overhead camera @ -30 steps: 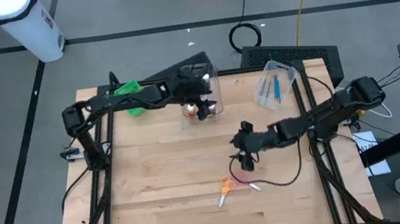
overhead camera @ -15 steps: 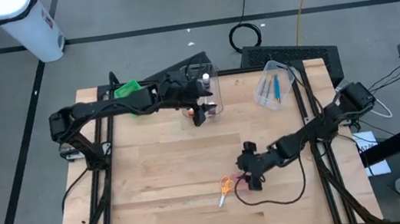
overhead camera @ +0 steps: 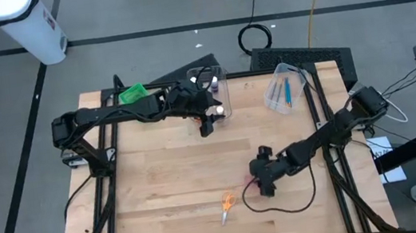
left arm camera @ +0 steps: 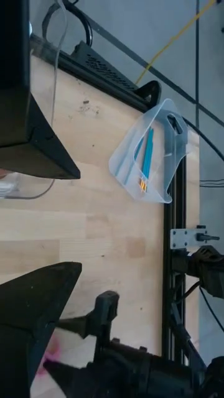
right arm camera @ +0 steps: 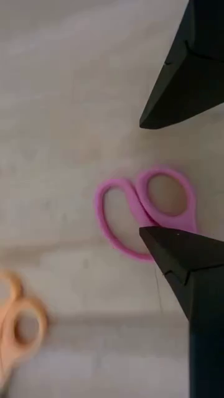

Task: Pick & Place Paint Supplies
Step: Put the pink scissor into the green bin

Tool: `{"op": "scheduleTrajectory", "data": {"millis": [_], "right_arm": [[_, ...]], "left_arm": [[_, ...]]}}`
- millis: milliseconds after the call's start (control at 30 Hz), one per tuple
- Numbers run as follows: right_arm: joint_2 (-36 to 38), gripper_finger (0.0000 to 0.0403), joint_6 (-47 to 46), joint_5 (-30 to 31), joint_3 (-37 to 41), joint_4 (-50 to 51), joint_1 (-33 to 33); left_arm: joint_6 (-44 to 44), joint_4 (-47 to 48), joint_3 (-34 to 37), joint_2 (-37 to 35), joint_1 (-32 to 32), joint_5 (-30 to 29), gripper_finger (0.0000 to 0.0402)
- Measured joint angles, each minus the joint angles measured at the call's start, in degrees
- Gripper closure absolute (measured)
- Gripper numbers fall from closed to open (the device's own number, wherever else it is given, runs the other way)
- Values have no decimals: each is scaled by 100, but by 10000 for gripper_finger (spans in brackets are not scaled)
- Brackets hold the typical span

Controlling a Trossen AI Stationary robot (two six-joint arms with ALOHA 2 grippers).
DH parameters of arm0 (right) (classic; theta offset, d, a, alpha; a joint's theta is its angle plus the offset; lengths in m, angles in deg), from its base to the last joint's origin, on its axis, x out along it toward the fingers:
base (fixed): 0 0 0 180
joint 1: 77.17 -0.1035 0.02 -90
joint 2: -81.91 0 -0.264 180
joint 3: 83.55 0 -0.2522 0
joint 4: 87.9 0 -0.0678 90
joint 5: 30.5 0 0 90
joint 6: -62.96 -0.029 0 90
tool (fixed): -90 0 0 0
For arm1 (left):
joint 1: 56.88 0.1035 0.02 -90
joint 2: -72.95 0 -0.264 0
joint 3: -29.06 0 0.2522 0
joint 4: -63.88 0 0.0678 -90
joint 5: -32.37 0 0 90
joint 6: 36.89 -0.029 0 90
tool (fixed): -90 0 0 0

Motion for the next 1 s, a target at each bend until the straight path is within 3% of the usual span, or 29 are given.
{"op": "scheduleTrajectory", "data": {"millis": [133, 300, 500, 733, 1000], "right_arm": [[389, 140, 117, 613, 29, 670, 44], [805, 140, 313, 848, 17, 492, 42], [879, 140, 137, 607, 17, 94, -108], [636, 140, 989, 76, 18, -132, -613], [400, 140, 1091, 63, 54, -265, -869]], "left_arm": [[-55, -19, 0, 0, 0, -4, 165], [-61, -55, 0, 0, 7, -12, 165], [-55, -39, 0, 0, 7, -52, 165], [-17, -5, 0, 0, 4, -52, 165], [7, 28, 0, 2, 4, -52, 165]]}}
